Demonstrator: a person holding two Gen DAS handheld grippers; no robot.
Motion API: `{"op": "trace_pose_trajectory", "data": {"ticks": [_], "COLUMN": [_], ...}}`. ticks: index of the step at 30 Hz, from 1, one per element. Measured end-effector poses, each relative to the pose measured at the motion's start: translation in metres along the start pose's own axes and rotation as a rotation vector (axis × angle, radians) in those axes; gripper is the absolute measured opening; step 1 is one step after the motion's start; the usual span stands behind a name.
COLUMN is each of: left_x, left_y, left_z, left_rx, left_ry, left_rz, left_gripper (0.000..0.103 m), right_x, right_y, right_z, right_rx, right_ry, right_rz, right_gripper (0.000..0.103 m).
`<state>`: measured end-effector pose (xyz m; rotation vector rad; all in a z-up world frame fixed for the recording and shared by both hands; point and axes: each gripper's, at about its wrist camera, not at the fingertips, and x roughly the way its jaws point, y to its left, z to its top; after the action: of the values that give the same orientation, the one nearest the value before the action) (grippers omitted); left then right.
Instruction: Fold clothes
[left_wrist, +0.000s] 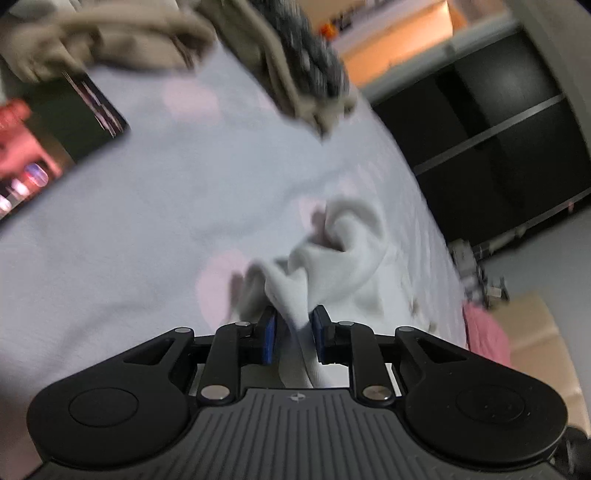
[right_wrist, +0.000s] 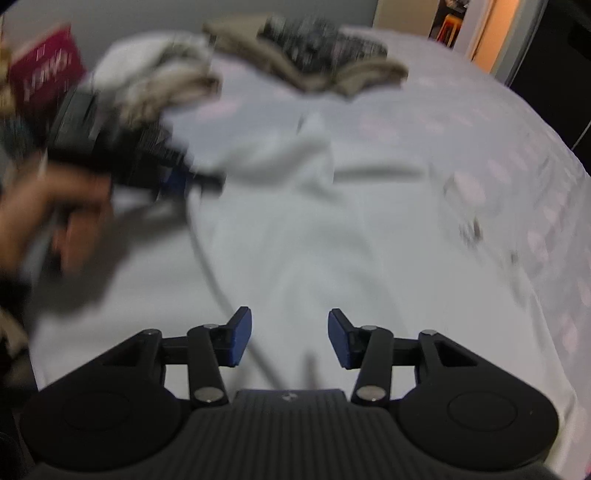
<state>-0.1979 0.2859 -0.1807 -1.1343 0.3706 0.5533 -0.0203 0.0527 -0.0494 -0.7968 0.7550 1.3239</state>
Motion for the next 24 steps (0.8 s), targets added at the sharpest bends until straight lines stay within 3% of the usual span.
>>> {"op": "trace_pose_trajectory", "data": {"ticks": [5,11,14,17,19,20,21,22,24], "left_x": [0.005,0.01,0.013,0.017,0.018,0.019,0.018,0.017,0.011], "left_y": [0.008,0.018,0.022,0.026,0.026,0.025,0.024,0.024,0.023], "left_z": [0.005,0.009,0.012,0.015,0.015,0.015,0.014,0.014,0.012], "left_rx": [-0.044,-0.044,-0.041,-0.052,-0.047,-0.043,-0.039,-0.035,-0.027], "left_ry": [0.039,0.07,0.085,0.101,0.104,0.103,0.096,0.086,0.037], "left_rz": [-0.021,-0.034,-0.042,-0.053,-0.053,-0.053,-0.054,-0.057,-0.081], "left_gripper": [0.017,0.017,0.017,0.016,0.016,0.015,0.015,0.013,0.012], "right_x": [0.045,0.114,0.14,0.162,0.172,0.178,0.183,0.182,0.167], "right_y": [-0.012,-0.033,-0.046,-0.056,-0.06,-0.062,-0.064,-0.064,-0.069], "right_z": [0.063,0.136,0.155,0.169,0.172,0.174,0.176,0.178,0.181], "right_rx": [-0.042,-0.106,-0.072,-0.008,0.058,0.091,0.125,0.128,0.147], "right_ry": [-0.017,0.031,0.018,0.003,0.031,0.051,0.071,0.065,-0.029], "right_rz": [0.017,0.103,0.16,0.2,0.27,0.309,0.349,0.365,0.397], "right_gripper": [0.044,0.046,0.048,0.058,0.057,0.036,0.008,0.006,0.006]}}
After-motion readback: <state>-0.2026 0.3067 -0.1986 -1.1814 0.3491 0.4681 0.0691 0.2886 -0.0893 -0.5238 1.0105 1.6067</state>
